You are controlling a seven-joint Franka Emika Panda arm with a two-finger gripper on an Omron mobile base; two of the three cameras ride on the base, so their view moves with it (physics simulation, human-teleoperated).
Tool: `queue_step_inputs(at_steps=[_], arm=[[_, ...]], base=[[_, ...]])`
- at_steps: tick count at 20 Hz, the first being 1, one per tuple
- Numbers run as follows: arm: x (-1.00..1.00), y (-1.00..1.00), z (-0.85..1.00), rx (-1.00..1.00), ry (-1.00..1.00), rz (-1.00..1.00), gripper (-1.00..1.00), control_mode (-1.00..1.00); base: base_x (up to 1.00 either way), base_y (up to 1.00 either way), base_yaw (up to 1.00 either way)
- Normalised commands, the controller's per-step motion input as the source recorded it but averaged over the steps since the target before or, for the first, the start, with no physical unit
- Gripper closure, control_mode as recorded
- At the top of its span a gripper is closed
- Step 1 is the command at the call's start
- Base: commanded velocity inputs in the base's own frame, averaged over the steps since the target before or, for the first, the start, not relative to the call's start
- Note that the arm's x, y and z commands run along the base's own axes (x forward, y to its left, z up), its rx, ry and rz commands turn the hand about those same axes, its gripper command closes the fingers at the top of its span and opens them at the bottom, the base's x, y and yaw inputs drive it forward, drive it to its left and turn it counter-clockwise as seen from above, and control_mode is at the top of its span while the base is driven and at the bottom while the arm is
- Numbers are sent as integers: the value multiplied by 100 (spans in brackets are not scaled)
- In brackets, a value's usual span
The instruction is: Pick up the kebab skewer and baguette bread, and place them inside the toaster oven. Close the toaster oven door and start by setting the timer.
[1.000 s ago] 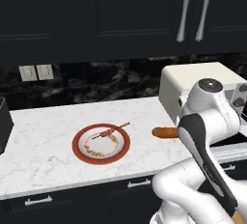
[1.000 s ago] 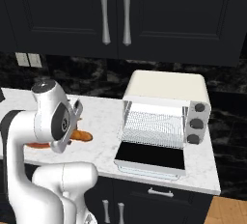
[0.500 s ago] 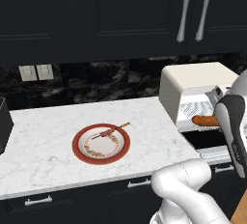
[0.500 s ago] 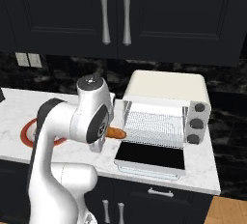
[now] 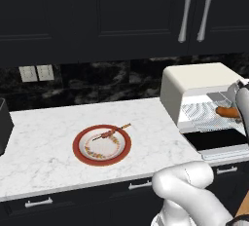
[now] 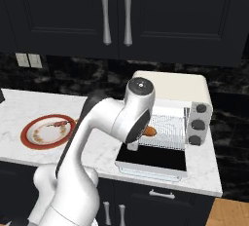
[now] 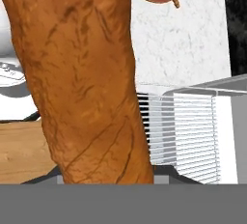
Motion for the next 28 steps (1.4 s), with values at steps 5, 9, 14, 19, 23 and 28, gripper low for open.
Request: queue_step_inputs(at_steps=[5, 9, 14, 19, 23, 28], arm=[[46, -14, -8, 2, -4, 0, 100, -100], [52, 0, -21, 3, -12, 0, 100, -100], [25, -6, -47, 1, -19, 0, 100, -100], [10, -43, -11, 0, -12, 0, 100, -100], [6, -35, -6, 0, -10, 0, 100, -100], [42, -11, 0, 0, -3, 0, 100, -100]], base=[[0, 0, 0], [0, 0, 0], [0, 0, 0], [0, 0, 0], [0, 0, 0], [0, 0, 0]])
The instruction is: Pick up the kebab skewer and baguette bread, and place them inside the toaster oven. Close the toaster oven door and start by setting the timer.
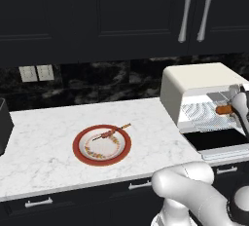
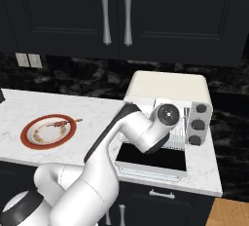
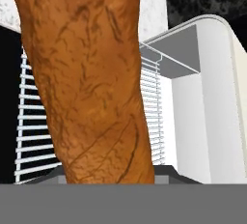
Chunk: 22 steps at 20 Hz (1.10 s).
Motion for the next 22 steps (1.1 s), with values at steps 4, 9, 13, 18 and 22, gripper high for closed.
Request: queue_step_inputs(at_steps=[4, 9, 13, 18, 22], arm=[[49, 0, 0, 0, -1, 0, 100, -100], [16, 0, -11, 0, 0, 0, 100, -100], [35, 0, -15, 0, -1, 0, 100, -100], [40, 0, -23, 0, -4, 0, 100, -100], [3, 0, -30, -2, -6, 0, 100, -100]], base=[[0, 0, 0], [0, 0, 0], [0, 0, 0], [0, 0, 0], [0, 0, 0]])
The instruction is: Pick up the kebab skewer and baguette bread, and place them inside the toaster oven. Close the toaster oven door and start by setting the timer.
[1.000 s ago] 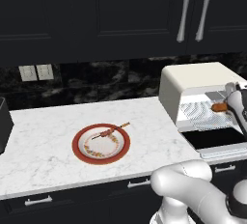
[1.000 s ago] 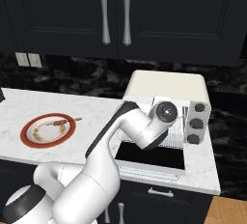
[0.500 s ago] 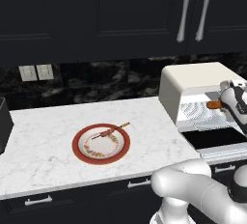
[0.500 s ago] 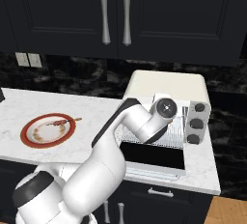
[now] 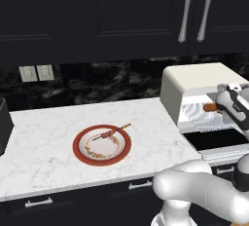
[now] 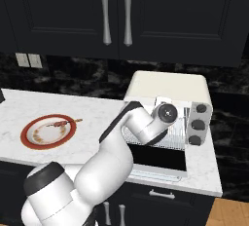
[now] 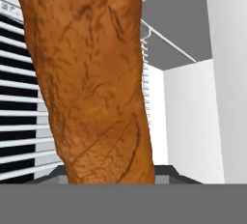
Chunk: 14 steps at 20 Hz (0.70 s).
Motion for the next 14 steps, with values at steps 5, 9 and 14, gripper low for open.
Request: queue_step_inputs(at_steps=[5, 9, 14], arm=[[0, 0, -31, -3, -7, 0, 100, -100], [0, 0, -16, -2, -9, 0, 100, -100], [-30, 0, -29, -4, -4, 0, 100, -100]], base=[[0, 0, 0], [0, 0, 0], [0, 0, 0]])
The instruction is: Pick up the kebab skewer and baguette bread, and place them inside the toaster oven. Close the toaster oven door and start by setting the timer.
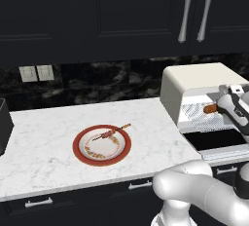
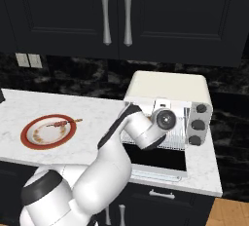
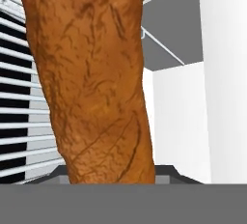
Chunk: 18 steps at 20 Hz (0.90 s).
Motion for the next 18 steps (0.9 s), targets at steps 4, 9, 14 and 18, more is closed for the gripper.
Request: queue_step_inputs(at_steps=[4, 9, 14, 18], arm=[[-39, 0, -29, -6, 0, 0, -100, -100], [-5, 0, -12, -5, 0, 0, -100, -100], [0, 0, -3, -2, 0, 0, -100, -100], [-15, 0, 24, 0, 1, 0, -100, -100]], base=[[0, 0, 0], [0, 0, 0], [0, 0, 0], [0, 0, 0]])
